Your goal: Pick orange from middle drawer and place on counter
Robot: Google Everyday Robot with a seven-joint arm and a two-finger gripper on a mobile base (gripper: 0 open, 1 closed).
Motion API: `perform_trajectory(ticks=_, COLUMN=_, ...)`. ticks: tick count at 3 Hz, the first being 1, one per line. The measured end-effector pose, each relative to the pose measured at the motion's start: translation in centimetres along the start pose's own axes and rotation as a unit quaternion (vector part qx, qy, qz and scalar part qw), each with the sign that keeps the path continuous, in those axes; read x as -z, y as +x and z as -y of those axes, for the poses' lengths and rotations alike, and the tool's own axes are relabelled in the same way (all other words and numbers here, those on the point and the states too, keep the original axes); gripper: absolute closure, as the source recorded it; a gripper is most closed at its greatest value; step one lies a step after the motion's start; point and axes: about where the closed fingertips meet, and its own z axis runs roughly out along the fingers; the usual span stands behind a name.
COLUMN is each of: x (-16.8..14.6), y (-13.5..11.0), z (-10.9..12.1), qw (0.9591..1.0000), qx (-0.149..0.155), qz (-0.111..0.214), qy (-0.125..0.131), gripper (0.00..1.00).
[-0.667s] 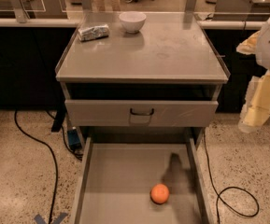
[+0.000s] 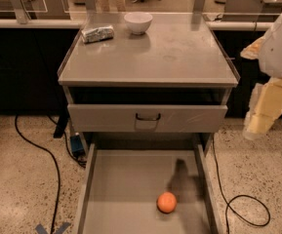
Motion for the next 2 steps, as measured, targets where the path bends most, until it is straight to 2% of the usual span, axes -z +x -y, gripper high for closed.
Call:
perform_trajectory(ticks=1, x=-3.5, y=-0.8, z=0.1, qw=0.9996, qx=0.023, qz=0.010, qy=-0.014, gripper=0.00)
perform_trajectory(ticks=2, x=-7.2, y=-0.1, z=-0.4, qw=0.9993, qx=0.031, qz=0.008, qy=-0.022, gripper=0.00)
